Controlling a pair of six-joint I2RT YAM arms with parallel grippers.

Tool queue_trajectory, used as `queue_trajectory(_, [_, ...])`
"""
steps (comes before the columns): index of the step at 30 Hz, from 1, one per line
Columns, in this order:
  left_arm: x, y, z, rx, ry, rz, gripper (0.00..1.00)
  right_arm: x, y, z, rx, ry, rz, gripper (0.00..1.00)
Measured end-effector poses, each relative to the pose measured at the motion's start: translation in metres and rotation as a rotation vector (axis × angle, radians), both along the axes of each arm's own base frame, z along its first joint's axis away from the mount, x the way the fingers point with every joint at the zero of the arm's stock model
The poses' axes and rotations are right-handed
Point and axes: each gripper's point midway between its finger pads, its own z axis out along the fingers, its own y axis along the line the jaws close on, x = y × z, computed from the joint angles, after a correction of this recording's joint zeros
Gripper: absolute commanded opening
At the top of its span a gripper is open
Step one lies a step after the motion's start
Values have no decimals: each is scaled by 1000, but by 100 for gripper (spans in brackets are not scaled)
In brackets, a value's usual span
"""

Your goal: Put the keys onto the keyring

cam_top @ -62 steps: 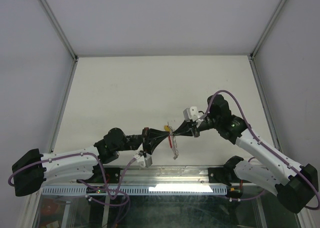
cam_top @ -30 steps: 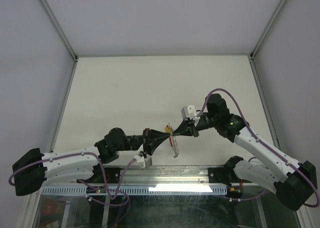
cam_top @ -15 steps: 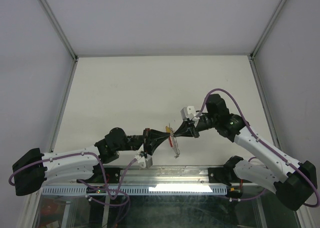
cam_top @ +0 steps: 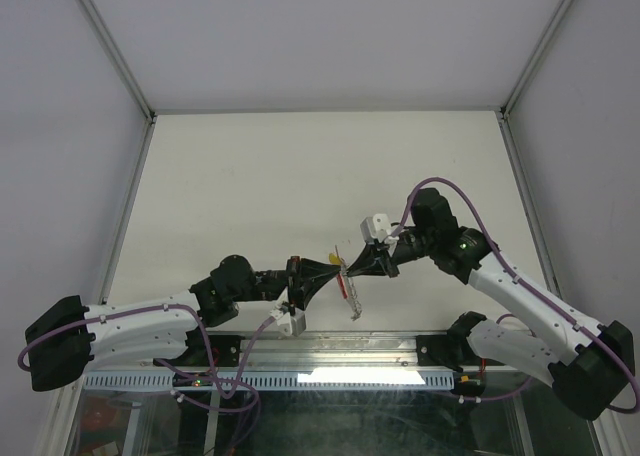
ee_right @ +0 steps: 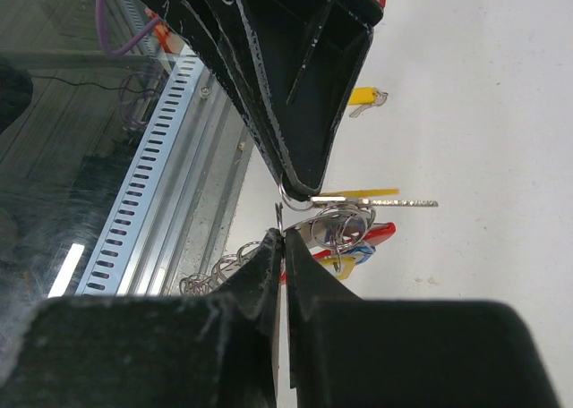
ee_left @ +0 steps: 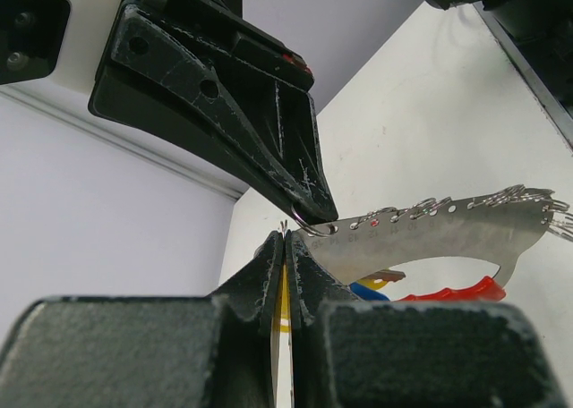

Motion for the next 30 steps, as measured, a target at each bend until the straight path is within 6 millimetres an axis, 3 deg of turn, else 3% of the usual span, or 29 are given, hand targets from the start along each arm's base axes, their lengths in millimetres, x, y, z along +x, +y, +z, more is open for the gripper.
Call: queue_trajectory(30, [-1, 0, -5, 18, 7, -9, 0, 3, 2, -2, -10, 2, -16, 0])
